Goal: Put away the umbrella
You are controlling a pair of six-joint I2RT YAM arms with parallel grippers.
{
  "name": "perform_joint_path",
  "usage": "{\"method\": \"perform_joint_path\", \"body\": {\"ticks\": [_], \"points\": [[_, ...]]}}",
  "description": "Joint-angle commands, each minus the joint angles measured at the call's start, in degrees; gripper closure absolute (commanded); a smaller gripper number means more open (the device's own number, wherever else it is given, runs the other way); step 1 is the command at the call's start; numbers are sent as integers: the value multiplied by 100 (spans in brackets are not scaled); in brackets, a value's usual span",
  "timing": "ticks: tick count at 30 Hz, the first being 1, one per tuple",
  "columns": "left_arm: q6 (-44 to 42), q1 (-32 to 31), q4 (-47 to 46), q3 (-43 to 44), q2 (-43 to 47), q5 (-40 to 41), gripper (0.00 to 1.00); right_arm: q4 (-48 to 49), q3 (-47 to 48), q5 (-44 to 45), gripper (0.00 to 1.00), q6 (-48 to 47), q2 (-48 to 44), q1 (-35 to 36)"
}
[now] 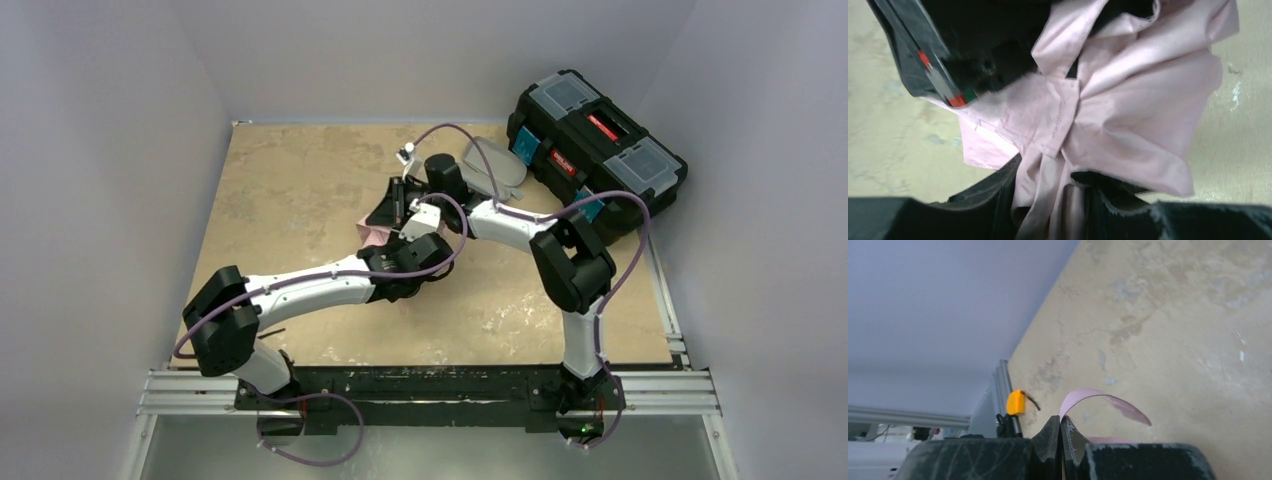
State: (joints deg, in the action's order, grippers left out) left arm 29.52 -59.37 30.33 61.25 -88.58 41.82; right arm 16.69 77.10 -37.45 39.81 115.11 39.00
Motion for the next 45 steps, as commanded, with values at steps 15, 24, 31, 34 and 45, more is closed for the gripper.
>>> {"method": "perform_joint_path", "body": {"ticks": [15,24,31,34,45], "points": [[-1014,-1599,170,-632,-354,1636,100,-1017,-422,-515,100,-303,220,59],[43,-1918,198,-612,-1530,992,98,81,-1984,-402,100,110,493,168],[-166,-1933,-67,-628,-1472,303,70,404,-2345,-267,100,143,543,187],[-414,-1936,-76,-583,-1299,5,59,251,-2260,-176,100,-3,534,186],[-484,-1781,544,-297,-286,-608,0,151,-2155,-104,100,-61,513,186]]}}
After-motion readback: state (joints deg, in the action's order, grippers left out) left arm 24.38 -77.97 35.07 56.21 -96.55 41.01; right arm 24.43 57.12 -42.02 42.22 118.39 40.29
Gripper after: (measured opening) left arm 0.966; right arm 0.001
